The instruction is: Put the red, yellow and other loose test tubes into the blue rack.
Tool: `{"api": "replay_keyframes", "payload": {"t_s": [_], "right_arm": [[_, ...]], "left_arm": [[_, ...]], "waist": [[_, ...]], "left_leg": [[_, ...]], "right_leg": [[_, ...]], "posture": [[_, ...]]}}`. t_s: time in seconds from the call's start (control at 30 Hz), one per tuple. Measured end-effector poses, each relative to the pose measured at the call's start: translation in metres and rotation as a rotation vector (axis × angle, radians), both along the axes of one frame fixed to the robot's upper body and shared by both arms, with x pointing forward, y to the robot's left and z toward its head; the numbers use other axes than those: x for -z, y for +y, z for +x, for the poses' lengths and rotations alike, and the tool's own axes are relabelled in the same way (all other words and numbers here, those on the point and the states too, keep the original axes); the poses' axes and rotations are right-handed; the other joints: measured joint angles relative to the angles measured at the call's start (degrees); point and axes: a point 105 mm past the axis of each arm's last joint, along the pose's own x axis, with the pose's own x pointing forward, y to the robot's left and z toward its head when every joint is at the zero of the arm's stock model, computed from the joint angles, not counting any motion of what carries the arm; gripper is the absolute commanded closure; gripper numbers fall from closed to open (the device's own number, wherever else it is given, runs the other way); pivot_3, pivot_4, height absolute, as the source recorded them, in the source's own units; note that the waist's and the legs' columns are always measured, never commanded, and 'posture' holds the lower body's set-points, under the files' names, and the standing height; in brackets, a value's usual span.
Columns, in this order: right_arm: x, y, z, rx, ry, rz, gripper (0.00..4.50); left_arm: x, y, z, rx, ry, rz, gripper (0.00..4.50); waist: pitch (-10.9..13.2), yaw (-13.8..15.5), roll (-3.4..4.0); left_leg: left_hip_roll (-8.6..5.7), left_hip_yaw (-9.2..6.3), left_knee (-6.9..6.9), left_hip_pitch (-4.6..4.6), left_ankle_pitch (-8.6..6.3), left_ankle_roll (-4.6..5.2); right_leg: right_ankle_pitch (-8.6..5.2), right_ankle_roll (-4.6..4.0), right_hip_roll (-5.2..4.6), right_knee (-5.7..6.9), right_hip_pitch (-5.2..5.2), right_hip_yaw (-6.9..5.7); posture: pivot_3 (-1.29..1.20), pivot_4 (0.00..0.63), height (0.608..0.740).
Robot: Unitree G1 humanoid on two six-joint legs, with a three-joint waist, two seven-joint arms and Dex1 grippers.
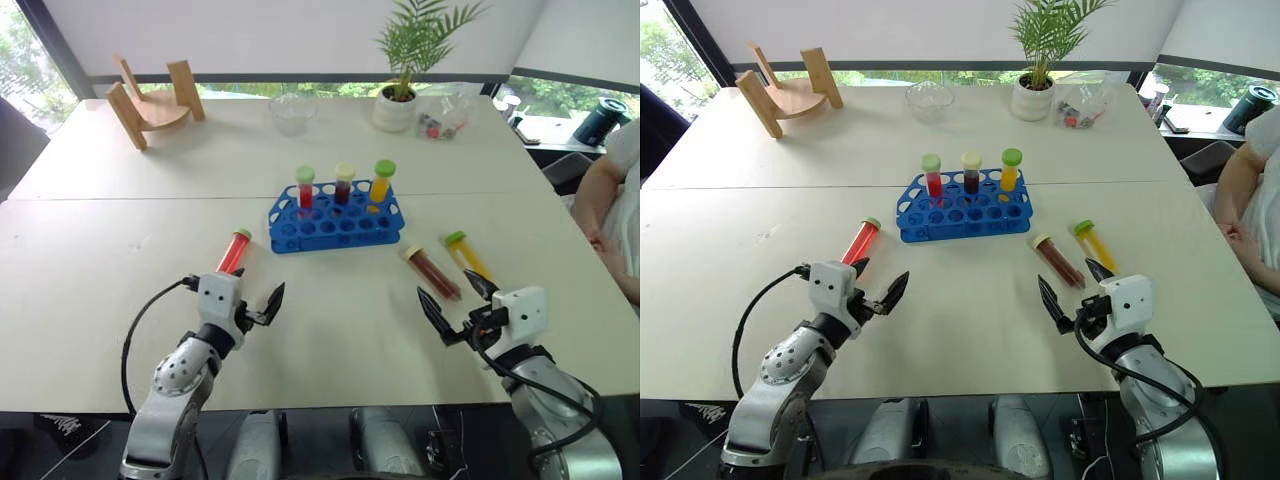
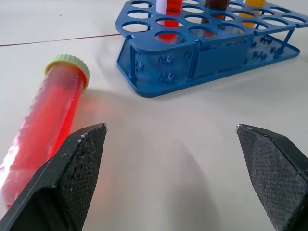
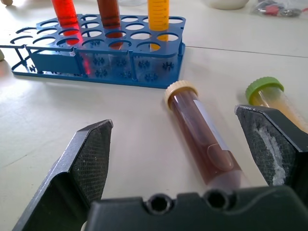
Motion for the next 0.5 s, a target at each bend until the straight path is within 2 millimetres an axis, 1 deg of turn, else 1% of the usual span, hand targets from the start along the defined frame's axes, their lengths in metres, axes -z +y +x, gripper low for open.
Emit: {"api": "replay_keyframes", "payload": {"t_s": [0.5], "right_arm": [[-0.0031,0.0008,0.0033,-0.010,-0.013,-0.002,0.00]], "left_arm": [[-0.0009,-0.0006,-0.0015,0.010,0.005,-0.017,0.07]], "waist": [[0.00,0.00,0.00]], "left_leg": [[0.00,0.00,-0.01,0.00,0.00,0.00]], "right_leg": [[0.00,0.00,0.00,-0.02,0.00,0.00]], "posture": [[0.00,0.150,0.740]]}}
